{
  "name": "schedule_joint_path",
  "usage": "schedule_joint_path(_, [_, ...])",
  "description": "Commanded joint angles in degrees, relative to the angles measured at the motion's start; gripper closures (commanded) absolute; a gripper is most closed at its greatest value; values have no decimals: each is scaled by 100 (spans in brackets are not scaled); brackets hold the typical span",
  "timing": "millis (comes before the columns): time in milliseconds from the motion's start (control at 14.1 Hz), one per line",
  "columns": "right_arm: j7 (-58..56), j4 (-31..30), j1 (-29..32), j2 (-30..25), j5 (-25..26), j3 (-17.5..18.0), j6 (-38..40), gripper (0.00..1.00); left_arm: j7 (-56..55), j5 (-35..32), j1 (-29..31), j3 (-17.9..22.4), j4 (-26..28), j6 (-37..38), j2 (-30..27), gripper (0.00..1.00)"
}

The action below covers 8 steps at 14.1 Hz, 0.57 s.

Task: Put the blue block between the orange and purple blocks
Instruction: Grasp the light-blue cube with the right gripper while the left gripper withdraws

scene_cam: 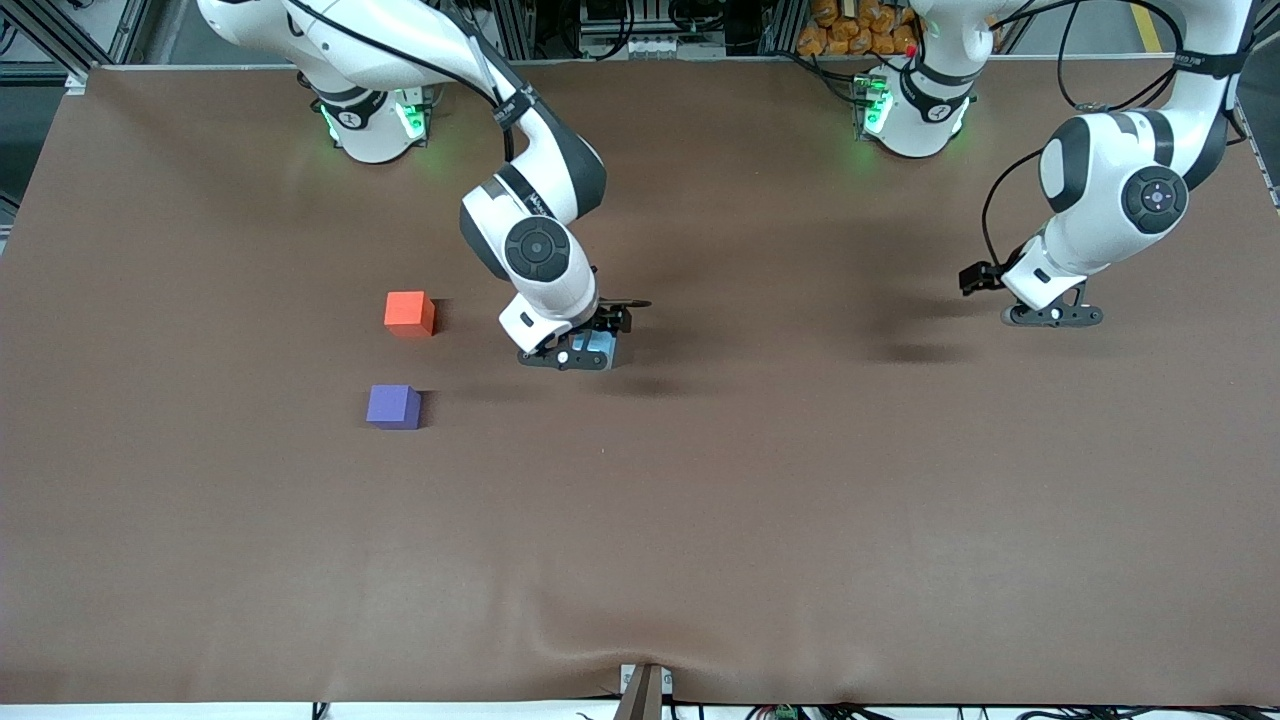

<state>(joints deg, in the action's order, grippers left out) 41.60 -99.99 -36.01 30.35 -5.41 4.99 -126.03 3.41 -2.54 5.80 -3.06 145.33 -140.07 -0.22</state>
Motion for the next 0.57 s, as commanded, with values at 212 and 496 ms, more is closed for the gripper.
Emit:
schedule_joint_path(212, [103,14,-187,278,180,-60,-344,0,37,-89,-157,-248,-1899,-486,1610,0])
schedule_joint_path(496, [103,-21,-205,366,304,-60,-519,0,55,-89,-368,-248,-3228,-468,2113,0])
